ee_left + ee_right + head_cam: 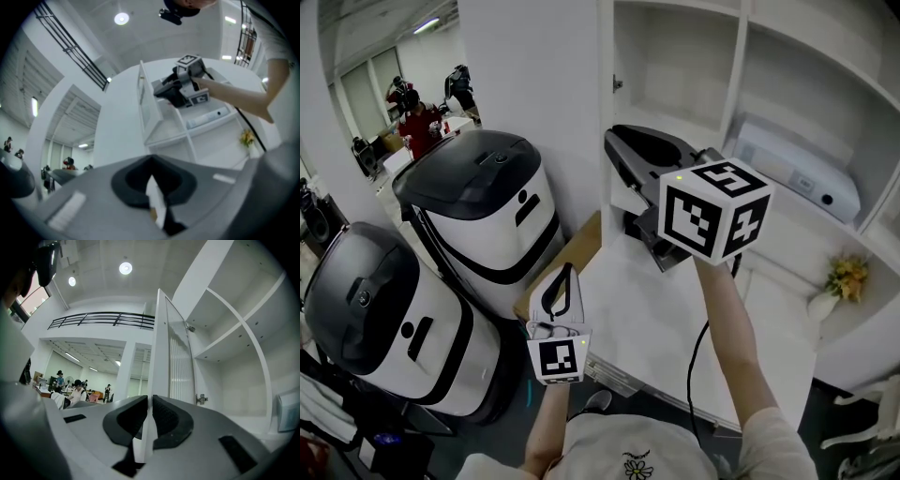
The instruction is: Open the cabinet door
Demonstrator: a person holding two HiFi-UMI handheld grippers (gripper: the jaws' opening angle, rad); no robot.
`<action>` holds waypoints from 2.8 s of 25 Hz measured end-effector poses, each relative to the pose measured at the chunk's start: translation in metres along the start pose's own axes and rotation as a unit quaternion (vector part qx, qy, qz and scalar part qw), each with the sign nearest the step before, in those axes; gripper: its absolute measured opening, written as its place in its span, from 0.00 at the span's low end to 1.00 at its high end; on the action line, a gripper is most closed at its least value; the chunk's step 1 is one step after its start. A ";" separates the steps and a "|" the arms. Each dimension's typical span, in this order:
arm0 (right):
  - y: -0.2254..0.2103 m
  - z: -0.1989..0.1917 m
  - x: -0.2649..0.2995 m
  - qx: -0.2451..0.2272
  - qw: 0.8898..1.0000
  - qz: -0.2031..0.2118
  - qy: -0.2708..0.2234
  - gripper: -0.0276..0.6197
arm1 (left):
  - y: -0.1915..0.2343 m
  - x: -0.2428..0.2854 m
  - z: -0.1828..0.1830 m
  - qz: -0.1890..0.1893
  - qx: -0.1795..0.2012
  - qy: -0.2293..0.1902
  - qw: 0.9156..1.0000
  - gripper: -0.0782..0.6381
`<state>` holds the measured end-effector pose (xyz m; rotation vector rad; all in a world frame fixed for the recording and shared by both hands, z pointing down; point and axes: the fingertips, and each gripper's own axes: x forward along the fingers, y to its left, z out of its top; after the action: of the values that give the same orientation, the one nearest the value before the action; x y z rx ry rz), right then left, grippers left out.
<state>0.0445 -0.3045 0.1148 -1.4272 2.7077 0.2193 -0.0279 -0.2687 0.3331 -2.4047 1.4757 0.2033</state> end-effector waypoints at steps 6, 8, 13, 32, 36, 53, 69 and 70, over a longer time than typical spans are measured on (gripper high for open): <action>0.008 -0.002 0.014 -0.015 1.000 0.001 0.005 0.18 | 0.006 -0.002 -0.001 0.004 0.001 0.000 1.000 0.12; 0.012 -0.003 0.019 -0.005 1.000 0.014 0.007 0.15 | 0.009 -0.003 -0.002 0.007 0.000 0.000 1.000 0.12; 0.027 -0.003 0.036 -0.007 0.999 0.032 0.008 0.14 | 0.020 -0.006 -0.005 0.019 0.001 0.005 1.000 0.12; 0.059 -0.010 0.098 -0.006 0.998 0.060 0.004 0.12 | 0.081 -0.014 -0.023 0.077 0.015 0.028 0.996 0.12; 0.065 -0.011 0.114 -0.006 0.997 0.068 0.018 0.12 | 0.093 -0.019 -0.021 0.094 0.009 0.021 0.995 0.12; 0.072 -0.017 0.157 0.007 0.998 0.063 0.021 0.12 | 0.134 -0.043 -0.028 0.132 0.019 0.035 0.990 0.12; 0.042 0.028 0.082 -0.113 0.993 -0.009 -0.022 0.10 | 0.094 0.002 -0.002 0.041 -0.012 -0.013 0.999 0.12; 0.032 0.034 0.066 -0.120 0.992 -0.030 -0.027 0.10 | 0.082 0.010 0.002 0.022 -0.019 -0.015 0.999 0.12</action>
<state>-0.0188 -0.3349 0.0757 -1.5321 2.6635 0.5880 -0.0959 -0.3108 0.3132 -2.3895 1.5261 0.2772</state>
